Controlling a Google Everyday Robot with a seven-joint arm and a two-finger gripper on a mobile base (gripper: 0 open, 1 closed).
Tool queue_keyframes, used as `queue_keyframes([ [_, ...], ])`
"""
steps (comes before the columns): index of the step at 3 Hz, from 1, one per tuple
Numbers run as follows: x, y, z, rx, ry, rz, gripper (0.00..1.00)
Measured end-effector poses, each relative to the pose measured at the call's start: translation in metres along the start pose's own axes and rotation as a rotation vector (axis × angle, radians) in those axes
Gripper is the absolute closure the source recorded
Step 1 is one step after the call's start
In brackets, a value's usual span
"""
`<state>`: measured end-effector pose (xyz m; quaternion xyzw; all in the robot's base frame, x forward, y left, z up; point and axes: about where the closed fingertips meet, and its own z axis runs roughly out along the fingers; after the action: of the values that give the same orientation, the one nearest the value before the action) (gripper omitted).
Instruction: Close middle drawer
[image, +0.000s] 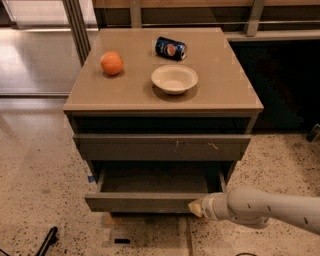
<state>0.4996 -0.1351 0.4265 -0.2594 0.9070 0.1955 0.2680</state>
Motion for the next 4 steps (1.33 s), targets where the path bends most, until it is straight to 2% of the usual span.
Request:
queue_keyframes([
  [2, -0.07, -0.017, -0.004, 0.076, 0.014, -0.116, 1.0],
  [3, -0.071, -0.016, -0.001, 0.074, 0.02, -0.124, 1.0],
  [4, -0.051, -0.008, -0.005, 0.065, 0.03, -0.081, 1.0],
])
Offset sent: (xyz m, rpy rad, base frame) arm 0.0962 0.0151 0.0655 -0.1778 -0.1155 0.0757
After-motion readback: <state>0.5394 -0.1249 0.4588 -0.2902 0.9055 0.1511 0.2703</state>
